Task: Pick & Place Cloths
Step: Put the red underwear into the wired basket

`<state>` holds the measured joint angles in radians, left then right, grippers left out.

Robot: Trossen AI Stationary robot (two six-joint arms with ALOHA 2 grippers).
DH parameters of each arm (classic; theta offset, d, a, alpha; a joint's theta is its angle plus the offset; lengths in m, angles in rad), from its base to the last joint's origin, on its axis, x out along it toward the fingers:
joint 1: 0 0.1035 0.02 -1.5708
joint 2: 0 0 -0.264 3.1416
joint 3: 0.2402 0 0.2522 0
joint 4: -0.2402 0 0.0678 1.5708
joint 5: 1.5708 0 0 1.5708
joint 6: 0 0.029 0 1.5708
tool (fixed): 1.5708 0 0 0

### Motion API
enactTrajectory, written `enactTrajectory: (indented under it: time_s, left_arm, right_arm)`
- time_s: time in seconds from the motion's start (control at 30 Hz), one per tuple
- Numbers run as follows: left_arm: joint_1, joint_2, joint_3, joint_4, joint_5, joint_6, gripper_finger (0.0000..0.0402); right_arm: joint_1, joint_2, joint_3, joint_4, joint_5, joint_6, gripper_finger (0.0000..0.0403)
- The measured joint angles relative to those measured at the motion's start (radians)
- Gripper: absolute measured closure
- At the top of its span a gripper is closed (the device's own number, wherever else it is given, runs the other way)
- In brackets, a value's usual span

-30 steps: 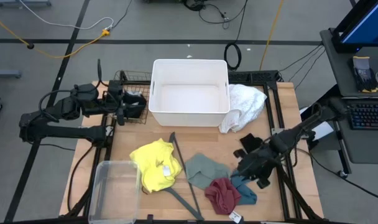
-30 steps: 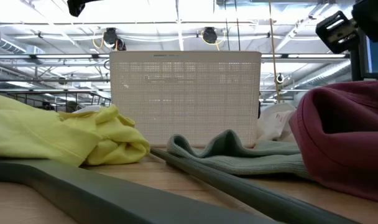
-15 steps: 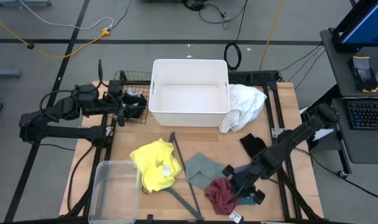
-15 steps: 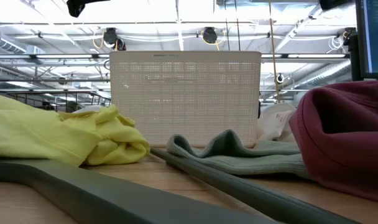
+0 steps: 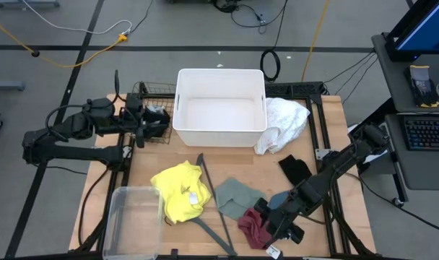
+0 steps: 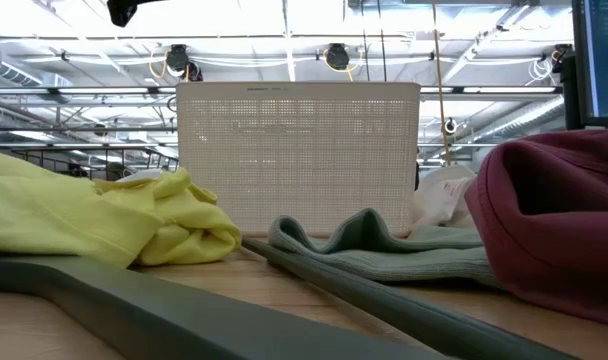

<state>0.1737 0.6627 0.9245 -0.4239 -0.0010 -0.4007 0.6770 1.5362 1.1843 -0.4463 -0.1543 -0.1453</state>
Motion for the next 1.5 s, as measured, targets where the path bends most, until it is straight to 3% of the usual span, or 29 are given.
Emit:
enactTrajectory:
  time_s: [0.47,0.77,0.97,1.13,1.43,1.5]
  left_arm:
    - [-0.008,0.0,0.0,0.001,-0.001,-0.005,0.0153]
    - [-0.008,0.0,0.0,0.0,-0.001,-0.004,0.0153]
    - [-0.008,0.0,0.0,-0.001,-0.001,-0.004,0.0153]
    - [-0.008,0.0,0.0,-0.002,-0.001,-0.004,0.0153]
    - [-0.008,0.0,0.0,-0.002,-0.001,-0.015,0.0153]
    - [-0.008,0.0,0.0,-0.002,-0.001,-0.022,0.0153]
  right_arm:
    - [-0.037,0.056,-0.049,0.039,0.08,-0.084,0.0167]
    - [-0.062,0.209,-0.053,0.073,0.077,-0.129,0.0167]
    - [-0.069,0.241,-0.052,0.076,0.029,-0.074,0.0179]
    - [-0.072,0.243,-0.052,0.071,0.018,0.006,0.0224]
    - [-0.076,0.243,-0.052,0.044,-0.007,0.032,0.0381]
    - [-0.078,0.236,-0.052,0.032,-0.007,0.031,0.0393]
